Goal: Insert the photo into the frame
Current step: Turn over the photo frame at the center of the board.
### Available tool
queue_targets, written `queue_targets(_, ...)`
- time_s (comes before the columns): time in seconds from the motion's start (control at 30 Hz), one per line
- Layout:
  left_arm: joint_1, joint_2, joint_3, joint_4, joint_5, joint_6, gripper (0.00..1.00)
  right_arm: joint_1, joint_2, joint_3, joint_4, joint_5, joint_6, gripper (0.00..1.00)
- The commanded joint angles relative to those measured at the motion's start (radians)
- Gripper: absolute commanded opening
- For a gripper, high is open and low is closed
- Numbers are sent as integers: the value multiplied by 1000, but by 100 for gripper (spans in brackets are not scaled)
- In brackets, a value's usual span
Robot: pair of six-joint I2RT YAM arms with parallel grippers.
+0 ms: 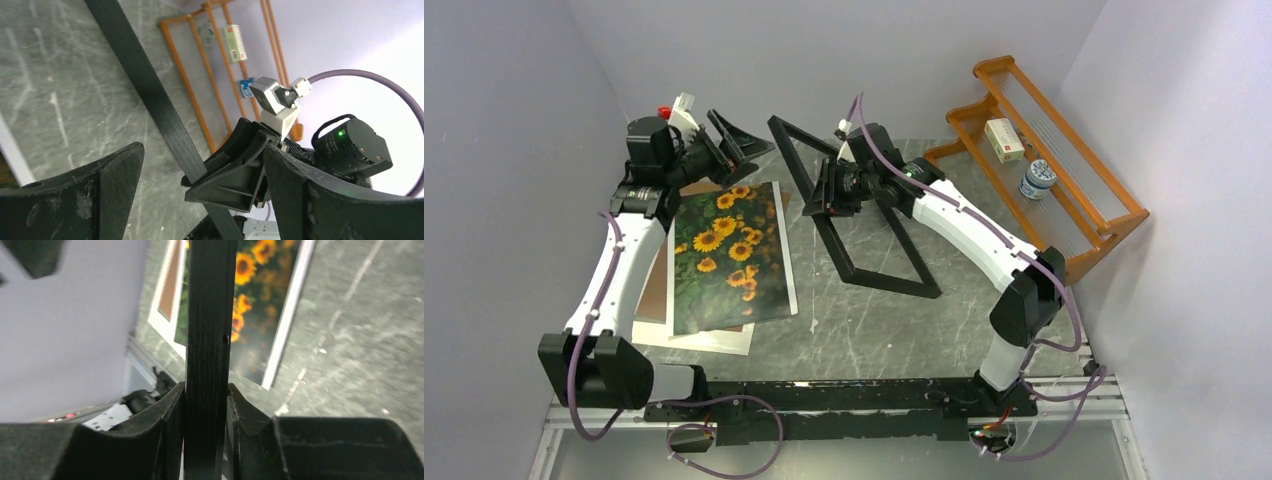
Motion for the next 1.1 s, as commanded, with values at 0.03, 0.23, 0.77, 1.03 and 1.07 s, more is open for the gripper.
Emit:
queue_targets(0.03,5,-97,-3,-204,-171,164,94,3,-34,52,-1,60,-99,0)
queue_targets(0.23,5,-139,-97,-300,-333,220,94,63,8,-72,36,187,-73,0)
queue_targets(0.77,7,-81,-331,-237,-420,215,94,219,275,-200,129,391,30,3)
queue_targets(1.03,7,21,-369,-165,-372,205,93,221,313,-213,168,310,36,36)
queue_targets(1.07,7,29,-369,-159,-368,206,93,220,311,-214,165,312,34,41)
